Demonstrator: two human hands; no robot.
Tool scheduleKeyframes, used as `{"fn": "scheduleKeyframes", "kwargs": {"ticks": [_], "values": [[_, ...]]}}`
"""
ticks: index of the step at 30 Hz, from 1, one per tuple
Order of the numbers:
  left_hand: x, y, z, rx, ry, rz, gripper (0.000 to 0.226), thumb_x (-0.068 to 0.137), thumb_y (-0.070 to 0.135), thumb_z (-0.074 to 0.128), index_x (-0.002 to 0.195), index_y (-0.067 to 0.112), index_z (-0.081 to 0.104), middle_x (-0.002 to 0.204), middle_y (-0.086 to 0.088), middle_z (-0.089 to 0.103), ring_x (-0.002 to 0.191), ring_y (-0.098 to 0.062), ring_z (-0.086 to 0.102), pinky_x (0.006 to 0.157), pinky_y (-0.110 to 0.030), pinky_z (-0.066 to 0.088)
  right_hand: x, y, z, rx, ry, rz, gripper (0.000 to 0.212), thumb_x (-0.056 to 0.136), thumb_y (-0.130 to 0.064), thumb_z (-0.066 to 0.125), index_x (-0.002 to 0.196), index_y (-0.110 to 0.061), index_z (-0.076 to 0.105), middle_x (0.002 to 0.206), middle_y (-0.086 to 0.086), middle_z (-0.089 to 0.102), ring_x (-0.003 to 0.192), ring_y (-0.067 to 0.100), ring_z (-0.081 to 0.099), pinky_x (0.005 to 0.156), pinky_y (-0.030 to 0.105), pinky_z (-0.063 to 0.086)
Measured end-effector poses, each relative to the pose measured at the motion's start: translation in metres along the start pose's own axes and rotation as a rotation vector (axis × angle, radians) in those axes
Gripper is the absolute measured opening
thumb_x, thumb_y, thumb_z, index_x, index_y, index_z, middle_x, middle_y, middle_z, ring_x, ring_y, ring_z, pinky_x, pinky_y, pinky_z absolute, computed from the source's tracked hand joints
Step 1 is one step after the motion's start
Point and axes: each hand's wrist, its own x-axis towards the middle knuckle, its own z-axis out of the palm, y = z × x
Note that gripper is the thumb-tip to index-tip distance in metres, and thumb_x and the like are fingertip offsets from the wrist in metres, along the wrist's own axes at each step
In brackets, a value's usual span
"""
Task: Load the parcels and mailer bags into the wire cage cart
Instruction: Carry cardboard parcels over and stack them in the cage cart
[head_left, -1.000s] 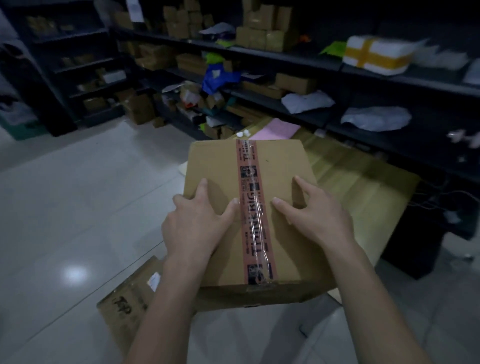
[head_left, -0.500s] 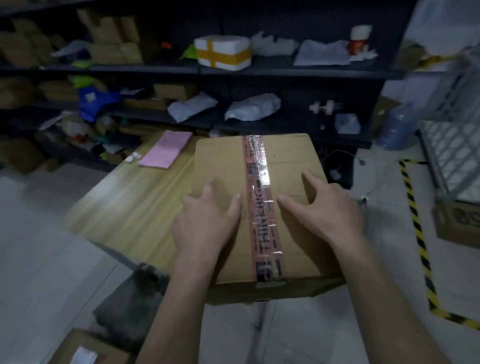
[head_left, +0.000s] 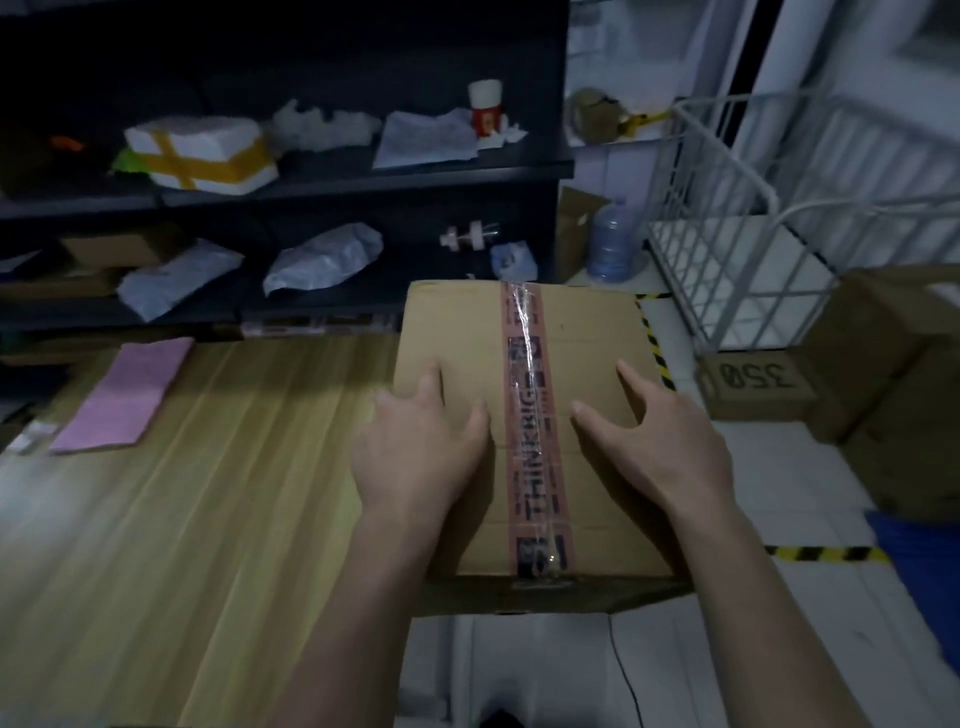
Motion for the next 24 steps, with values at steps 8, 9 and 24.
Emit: {"fn": "scheduleKeyframes", "kwargs": {"ticks": [8,9,24], "values": [[0.079,0.069,0.034,-0.025,-0.08,0.139,0.065,0.094,0.064,0.04,0.15,0.036,0.025,0.12,-0.012,0.049,0.089,-0.03,0.059,0.072,-0.035,0.048,0.082,0.034,-0.014,-0.004,0.073,0.132,0.083,0.081,-0.077,0.053,0.153,-0.044,0.03,0.145,0.005,0.049,0.132,0.027,0.047,0.097,0.042,0.045],[0.093,0.078,0.04,-0.036,-0.085,0.157,0.064,0.094,0.063,0.041,0.149,0.035,0.026,0.12,-0.012,0.049,0.084,-0.028,0.057,0.07,-0.034,0.046,0.096,0.037,-0.015,-0.004,0.079,0.148,0.082,0.081,-0.077,0.053,0.153,-0.044,0.03,0.146,0.005,0.049,0.133,0.027,0.046,0.098,0.042,0.045],[0.299,0.237,0.1,-0.079,-0.125,0.41,0.063,0.093,0.06,0.042,0.148,0.032,0.031,0.122,-0.014,0.049,0.092,-0.037,0.06,0.068,-0.034,0.04,0.308,0.073,-0.061,0.034,0.237,0.322,0.082,0.081,-0.077,0.052,0.153,-0.043,0.033,0.148,0.002,0.049,0.136,0.025,0.045,0.101,0.043,0.046]]}}
